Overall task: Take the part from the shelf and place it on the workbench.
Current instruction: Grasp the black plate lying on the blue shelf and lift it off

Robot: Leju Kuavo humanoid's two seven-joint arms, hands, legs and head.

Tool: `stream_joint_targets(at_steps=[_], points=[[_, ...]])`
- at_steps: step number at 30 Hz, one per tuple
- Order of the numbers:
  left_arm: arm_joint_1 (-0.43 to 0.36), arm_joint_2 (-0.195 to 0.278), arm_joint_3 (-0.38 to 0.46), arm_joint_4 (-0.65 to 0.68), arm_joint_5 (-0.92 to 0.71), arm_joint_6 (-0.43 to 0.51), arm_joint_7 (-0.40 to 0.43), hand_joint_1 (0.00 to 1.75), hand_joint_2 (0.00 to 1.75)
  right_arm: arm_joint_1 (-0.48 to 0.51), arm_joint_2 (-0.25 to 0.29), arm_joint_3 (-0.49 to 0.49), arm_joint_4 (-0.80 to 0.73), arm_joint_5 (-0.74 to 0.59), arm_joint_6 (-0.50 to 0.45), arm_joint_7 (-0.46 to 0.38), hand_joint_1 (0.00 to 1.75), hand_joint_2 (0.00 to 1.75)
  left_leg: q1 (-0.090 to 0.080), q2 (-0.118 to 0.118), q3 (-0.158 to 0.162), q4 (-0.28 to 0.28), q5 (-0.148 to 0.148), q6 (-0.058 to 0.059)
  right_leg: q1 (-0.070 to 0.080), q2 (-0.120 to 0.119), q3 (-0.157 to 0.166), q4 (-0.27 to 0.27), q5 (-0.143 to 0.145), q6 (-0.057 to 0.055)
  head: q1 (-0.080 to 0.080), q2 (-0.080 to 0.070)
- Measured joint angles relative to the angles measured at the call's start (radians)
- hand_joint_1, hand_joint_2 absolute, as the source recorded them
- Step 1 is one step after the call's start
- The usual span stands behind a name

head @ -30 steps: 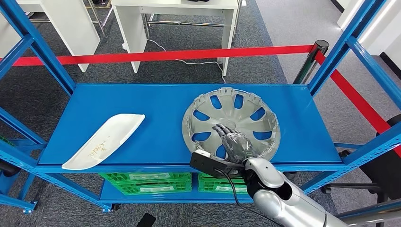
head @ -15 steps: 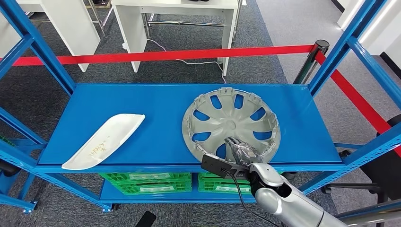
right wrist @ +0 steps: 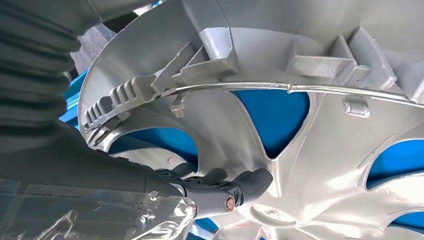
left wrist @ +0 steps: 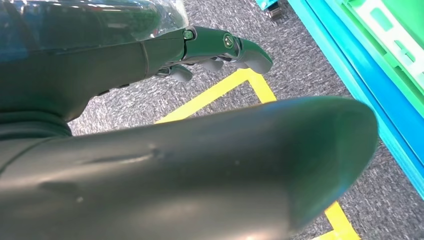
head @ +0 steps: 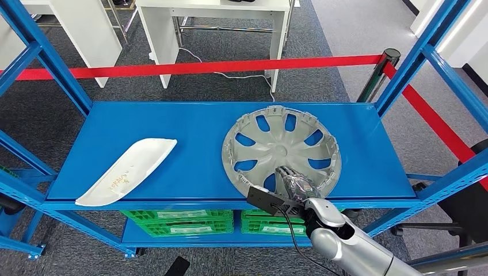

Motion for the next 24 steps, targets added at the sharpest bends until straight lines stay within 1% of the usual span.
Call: stream_joint_targets(at_steps=[3,5,6,7,9,10,24], points=[[0.0,0.0,0.0,0.0,0.001,0.002,-0.002,0.0,0.0,-0.001,0.001,0.0,0.002,0.001,-0.004,-0.006,0.0,1.75,0.0,0.0,0.0,0.0,0.0,0.0,0.0,0.0,0.0,0.0,0.0,0.0,0.0,0.0],[0.0,0.0,0.0,0.0,0.001,0.004,-0.002,0.0,0.0,-0.003,0.001,0.0,0.003,0.001,-0.006,-0.012,0.1,1.75,0.0,0.0,0.0,0.0,0.0,0.0,0.0,0.0,0.0,0.0,0.0,0.0,0.0,0.0],[0.0,0.0,0.0,0.0,0.001,0.004,-0.002,0.0,0.0,-0.004,0.002,0.0,0.003,0.001,-0.008,-0.014,0.41,1.75,0.0,0.0,0.0,0.0,0.0,0.0,0.0,0.0,0.0,0.0,0.0,0.0,0.0,0.0],[0.0,0.0,0.0,0.0,0.001,0.005,-0.002,0.0,0.0,-0.005,0.002,0.0,0.003,0.001,-0.009,-0.017,0.85,1.75,0.0,0.0,0.0,0.0,0.0,0.0,0.0,0.0,0.0,0.0,0.0,0.0,0.0,0.0],[0.0,0.0,0.0,0.0,0.001,0.008,-0.002,0.0,0.0,-0.007,0.004,0.0,0.004,0.001,-0.01,-0.022,1.62,1.75,0.0,0.0,0.0,0.0,0.0,0.0,0.0,0.0,0.0,0.0,0.0,0.0,0.0,0.0],[0.0,0.0,0.0,0.0,0.001,0.01,-0.002,0.0,0.0,-0.007,0.005,0.0,0.004,0.001,-0.01,-0.024,1.75,1.75,0.0,0.0,0.0,0.0,0.0,0.0,0.0,0.0,0.0,0.0,0.0,0.0,0.0,0.0],[0.001,-0.001,0.0,0.0,-0.005,0.017,0.0,0.0,0.0,-0.018,0.01,0.002,0.016,0.001,-0.013,-0.044,1.75,1.75,0.0,0.0,0.0,0.0,0.0,0.0,0.0,-0.001,0.0,0.0,0.0,0.0,0.0,0.0]])
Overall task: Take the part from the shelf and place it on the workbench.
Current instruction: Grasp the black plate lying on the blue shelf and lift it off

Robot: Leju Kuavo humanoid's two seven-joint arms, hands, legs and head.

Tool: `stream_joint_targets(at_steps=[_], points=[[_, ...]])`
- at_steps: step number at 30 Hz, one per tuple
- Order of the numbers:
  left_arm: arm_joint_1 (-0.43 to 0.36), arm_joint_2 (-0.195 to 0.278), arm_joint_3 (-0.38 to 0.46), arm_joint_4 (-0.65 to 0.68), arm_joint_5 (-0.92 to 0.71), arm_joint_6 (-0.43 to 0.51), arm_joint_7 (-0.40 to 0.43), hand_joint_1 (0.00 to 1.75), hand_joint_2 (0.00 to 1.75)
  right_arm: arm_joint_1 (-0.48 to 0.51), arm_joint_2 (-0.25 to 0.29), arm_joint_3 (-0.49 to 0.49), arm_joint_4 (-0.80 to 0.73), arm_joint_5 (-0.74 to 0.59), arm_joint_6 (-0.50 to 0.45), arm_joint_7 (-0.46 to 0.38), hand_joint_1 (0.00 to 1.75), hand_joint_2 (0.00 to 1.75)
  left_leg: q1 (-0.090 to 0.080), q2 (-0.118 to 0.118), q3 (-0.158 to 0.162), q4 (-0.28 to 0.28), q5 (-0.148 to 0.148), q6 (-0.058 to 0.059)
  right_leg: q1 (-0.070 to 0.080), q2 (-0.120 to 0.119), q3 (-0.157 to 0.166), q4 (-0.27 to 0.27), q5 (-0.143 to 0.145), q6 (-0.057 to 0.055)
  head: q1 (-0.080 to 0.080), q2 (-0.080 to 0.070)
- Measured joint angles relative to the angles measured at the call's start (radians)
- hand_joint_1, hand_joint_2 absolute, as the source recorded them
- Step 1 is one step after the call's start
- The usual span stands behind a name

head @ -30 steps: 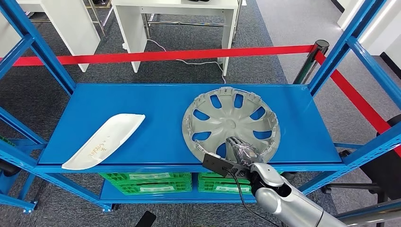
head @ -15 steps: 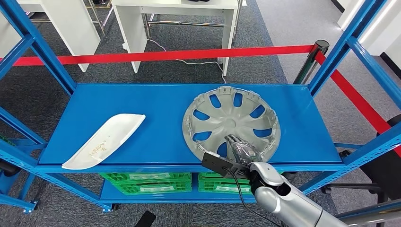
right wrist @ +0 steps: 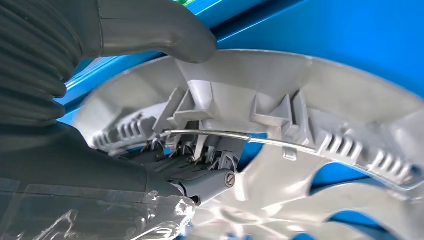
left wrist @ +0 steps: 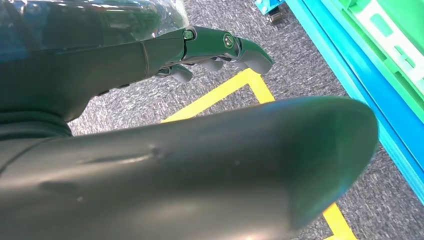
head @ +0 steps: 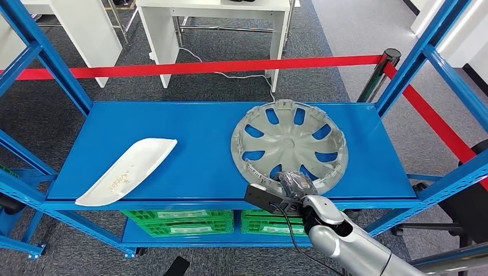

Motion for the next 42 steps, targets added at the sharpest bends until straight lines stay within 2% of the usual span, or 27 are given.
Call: stream_joint_targets(at_steps=[10,15,25,28,32,42], points=[[0.0,0.0,0.0,0.0,0.003,0.0,0.0,0.0,0.0,0.001,0.001,0.001,0.002,0.002,-0.013,-0.006,1.75,1.75,0.0,0.0,0.0,0.0,0.0,0.0,0.0,0.0,0.0,0.0,0.0,0.0,0.0,0.0],[0.001,0.0,0.0,0.0,0.004,0.0,-0.005,0.0,0.0,0.01,0.003,-0.001,0.002,-0.013,-0.06,-0.04,1.75,1.75,0.0,0.0,0.0,0.0,0.0,0.0,0.0,0.0,0.0,0.0,0.0,0.0,0.0,0.0],[0.006,0.003,0.0,0.0,0.01,0.002,-0.027,0.0,0.0,0.048,0.02,-0.033,-0.056,-0.141,-0.2,-0.2,1.75,1.75,0.0,0.0,-0.001,-0.001,0.0,0.0,0.0,0.0,-0.001,0.0,0.0,0.0,0.0,0.0],[0.008,0.004,0.0,0.0,0.014,0.005,-0.037,0.0,0.0,0.062,0.029,-0.05,-0.103,-0.223,-0.239,-0.273,1.75,1.75,0.0,0.0,-0.001,-0.001,0.0,0.0,0.0,0.0,-0.001,0.0,0.0,0.0,0.0,0.0],[0.012,0.006,0.0,0.0,0.021,0.014,-0.054,0.0,0.0,0.084,0.04,-0.072,-0.178,-0.379,-0.284,-0.412,1.75,1.75,0.0,0.0,0.0,-0.001,0.0,0.0,0.0,0.0,-0.001,0.0,0.0,0.0,0.0,0.0],[0.015,0.008,0.0,0.0,0.025,0.02,-0.071,0.0,0.0,0.126,0.058,-0.086,-0.329,-0.64,-0.276,-0.601,1.75,1.75,0.0,0.0,0.0,-0.001,0.0,0.0,0.0,-0.001,-0.001,0.0,0.0,0.0,0.0,0.0]])
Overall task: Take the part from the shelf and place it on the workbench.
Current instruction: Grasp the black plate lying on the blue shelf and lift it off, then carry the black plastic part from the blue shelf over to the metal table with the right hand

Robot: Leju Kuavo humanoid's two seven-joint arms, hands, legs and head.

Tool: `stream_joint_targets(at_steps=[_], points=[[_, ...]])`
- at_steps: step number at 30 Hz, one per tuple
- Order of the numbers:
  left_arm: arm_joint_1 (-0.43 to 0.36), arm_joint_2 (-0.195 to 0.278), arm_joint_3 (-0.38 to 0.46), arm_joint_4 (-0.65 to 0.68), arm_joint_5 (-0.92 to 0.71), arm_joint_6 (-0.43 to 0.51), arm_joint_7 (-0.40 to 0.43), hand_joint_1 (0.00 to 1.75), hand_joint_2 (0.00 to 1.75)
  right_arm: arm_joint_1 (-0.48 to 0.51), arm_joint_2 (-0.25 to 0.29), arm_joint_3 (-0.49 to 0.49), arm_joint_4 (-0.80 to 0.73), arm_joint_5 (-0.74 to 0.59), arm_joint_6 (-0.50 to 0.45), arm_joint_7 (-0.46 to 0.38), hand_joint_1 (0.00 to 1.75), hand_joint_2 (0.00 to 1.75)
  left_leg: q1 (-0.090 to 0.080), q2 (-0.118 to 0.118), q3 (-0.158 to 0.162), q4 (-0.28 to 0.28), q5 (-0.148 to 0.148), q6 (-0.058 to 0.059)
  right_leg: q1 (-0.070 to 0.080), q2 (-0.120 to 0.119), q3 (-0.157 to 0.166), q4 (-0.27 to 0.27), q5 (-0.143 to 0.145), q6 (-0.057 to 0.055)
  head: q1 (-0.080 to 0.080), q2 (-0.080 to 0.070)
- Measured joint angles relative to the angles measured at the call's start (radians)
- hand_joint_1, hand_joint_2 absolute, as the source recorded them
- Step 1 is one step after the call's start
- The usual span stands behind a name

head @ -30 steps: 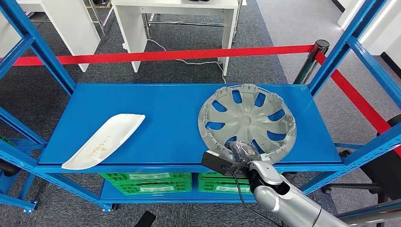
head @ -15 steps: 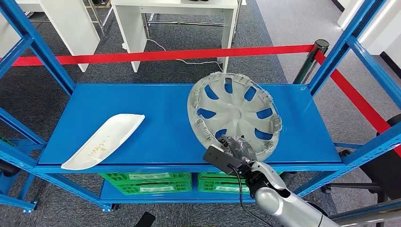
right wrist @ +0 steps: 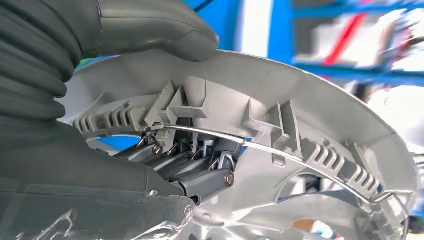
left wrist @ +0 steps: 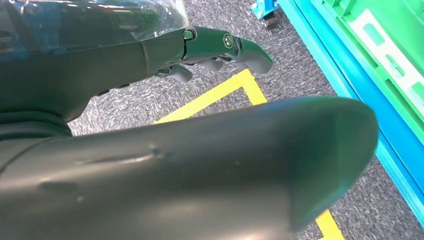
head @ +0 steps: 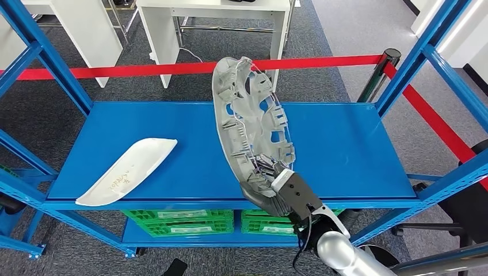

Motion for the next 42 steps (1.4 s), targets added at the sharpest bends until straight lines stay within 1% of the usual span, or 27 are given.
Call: stream_joint_targets(at_steps=[3,7,10,14,16,18,24,29,36,42], points=[[0.0,0.0,0.0,0.0,-0.002,0.012,-0.01,0.0,0.0,0.004,0.003,0.001,-0.043,-0.112,0.048,-0.094,1.75,1.75,0.0,0.0,0.0,0.0,0.0,0.0,0.0,0.0,0.0,0.0,0.0,0.0,0.0,0.0],[0.0,-0.001,0.0,0.0,-0.004,0.022,-0.015,0.0,0.0,0.004,0.009,0.003,-0.091,-0.175,0.081,-0.133,1.75,1.75,0.0,0.0,0.0,0.0,0.0,0.0,0.0,0.0,0.0,0.0,0.0,0.0,0.0,0.0],[0.0,-0.002,0.0,0.0,-0.006,0.034,-0.025,0.0,0.0,0.003,0.01,0.003,-0.126,-0.298,0.146,-0.186,1.75,1.75,0.0,0.0,0.0,0.0,0.0,0.0,0.0,0.0,0.0,0.0,0.0,0.0,0.0,0.0],[0.0,-0.007,0.0,0.0,-0.002,0.047,-0.038,0.0,1.75,0.01,0.02,0.009,-0.18,-0.517,0.307,-0.314,1.75,1.75,0.0,-0.001,0.0,0.0,0.0,0.0,0.0,-0.001,0.0,0.0,0.0,0.0,0.0,0.0],[0.0,-0.009,0.0,0.0,0.002,0.051,-0.04,0.0,1.75,0.017,0.03,0.009,-0.202,-0.598,0.387,-0.374,1.75,1.75,0.0,-0.001,0.0,0.0,0.0,0.0,0.0,0.0,0.0,0.0,0.0,0.0,0.0,0.0],[0.0,-0.012,0.0,0.0,0.004,0.051,-0.041,0.0,1.75,0.019,0.039,0.009,-0.226,-0.631,0.443,-0.411,1.75,1.75,0.0,-0.001,0.0,0.0,0.0,0.0,0.0,0.0,0.0,0.0,0.0,0.0,0.0,0.0],[-0.001,-0.018,0.0,0.0,0.005,0.05,-0.038,0.0,1.75,0.025,0.068,0.01,-0.268,-0.663,0.532,-0.459,1.75,1.75,0.0,-0.001,0.0,0.0,0.0,0.0,0.0,0.0,0.0,0.0,0.0,0.0,0.0,0.0],[-0.004,-0.021,0.0,0.0,0.007,0.049,-0.031,0.0,1.75,0.027,0.087,0.01,-0.277,-0.665,0.549,-0.467,1.75,1.75,0.0,-0.001,0.0,0.0,0.0,0.0,0.0,0.0,0.0,0.0,0.0,0.0,0.0,0.0],[-0.006,-0.025,0.0,0.0,0.011,0.049,-0.032,0.0,1.75,0.027,0.098,0.01,-0.278,-0.667,0.557,-0.467,1.75,1.75,0.0,-0.001,0.0,0.0,0.0,0.0,0.0,0.0,0.0,0.0,0.0,0.0,0.0,0.0],[-0.004,-0.025,0.0,0.0,0.012,0.05,-0.054,0.0,1.75,0.03,0.102,0.011,-0.278,-0.659,0.562,-0.459,1.75,1.75,0.0,-0.001,0.0,-0.001,0.0,0.0,0.0,0.0,0.0,0.0,0.0,0.0,0.0,0.0]])
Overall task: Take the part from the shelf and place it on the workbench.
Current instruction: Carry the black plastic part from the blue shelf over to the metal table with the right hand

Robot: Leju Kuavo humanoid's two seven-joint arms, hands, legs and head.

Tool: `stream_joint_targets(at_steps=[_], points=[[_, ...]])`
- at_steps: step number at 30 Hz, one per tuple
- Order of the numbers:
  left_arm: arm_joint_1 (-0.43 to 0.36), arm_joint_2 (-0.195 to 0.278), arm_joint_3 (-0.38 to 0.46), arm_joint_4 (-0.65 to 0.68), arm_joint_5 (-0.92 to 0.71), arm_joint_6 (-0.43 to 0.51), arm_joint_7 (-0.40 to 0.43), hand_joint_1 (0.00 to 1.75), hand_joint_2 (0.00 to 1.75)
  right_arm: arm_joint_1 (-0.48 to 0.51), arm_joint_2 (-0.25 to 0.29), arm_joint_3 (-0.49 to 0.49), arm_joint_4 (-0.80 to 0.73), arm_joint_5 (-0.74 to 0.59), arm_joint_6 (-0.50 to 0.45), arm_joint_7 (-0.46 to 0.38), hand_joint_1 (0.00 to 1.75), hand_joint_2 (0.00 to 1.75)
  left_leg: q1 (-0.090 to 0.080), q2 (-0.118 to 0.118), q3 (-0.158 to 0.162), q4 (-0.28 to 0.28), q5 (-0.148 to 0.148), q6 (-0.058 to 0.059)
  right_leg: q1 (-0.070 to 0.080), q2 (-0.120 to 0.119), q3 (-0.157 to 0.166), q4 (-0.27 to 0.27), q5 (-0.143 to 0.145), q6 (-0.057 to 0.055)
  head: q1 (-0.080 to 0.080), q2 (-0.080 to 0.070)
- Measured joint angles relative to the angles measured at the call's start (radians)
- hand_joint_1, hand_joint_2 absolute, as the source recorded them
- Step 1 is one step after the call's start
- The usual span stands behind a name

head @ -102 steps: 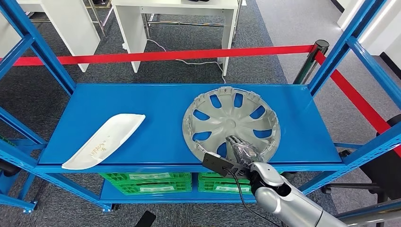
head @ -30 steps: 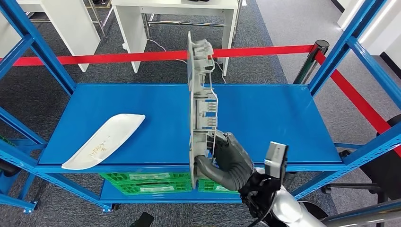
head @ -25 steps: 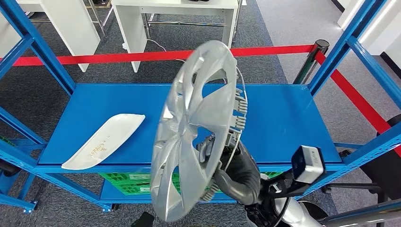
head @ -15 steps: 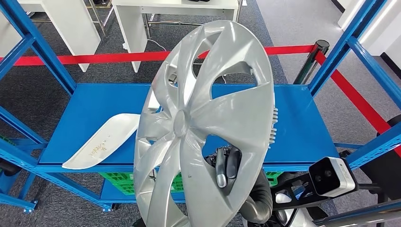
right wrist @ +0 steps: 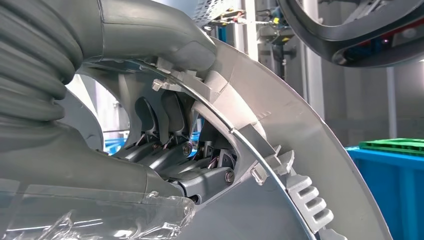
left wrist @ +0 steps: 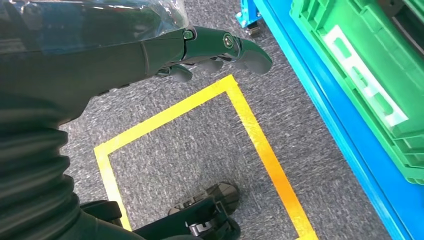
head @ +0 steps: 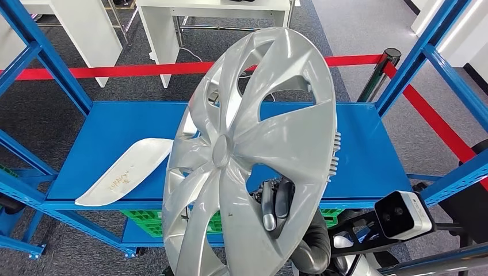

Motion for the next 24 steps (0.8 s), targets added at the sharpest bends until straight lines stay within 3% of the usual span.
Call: stream_joint_targets(at_steps=[11,24], points=[[0.002,0.0,-0.001,0.0,-0.012,0.026,-0.032,0.0,1.75,0.003,0.0,0.007,0.0,0.05,-0.031,0.033,1.75,1.75,0.0,0.0,0.0,0.0,0.0,0.0,0.0,0.0,0.0,0.0,0.0,0.0,0.0,0.0],[0.003,0.0,0.001,0.0,0.042,0.038,-0.099,0.0,1.75,0.008,-0.01,0.016,-0.011,0.156,-0.14,0.079,1.75,1.75,0.0,0.0,0.0,0.0,0.0,0.0,0.0,0.0,0.0,0.0,0.0,0.0,0.0,0.0]])
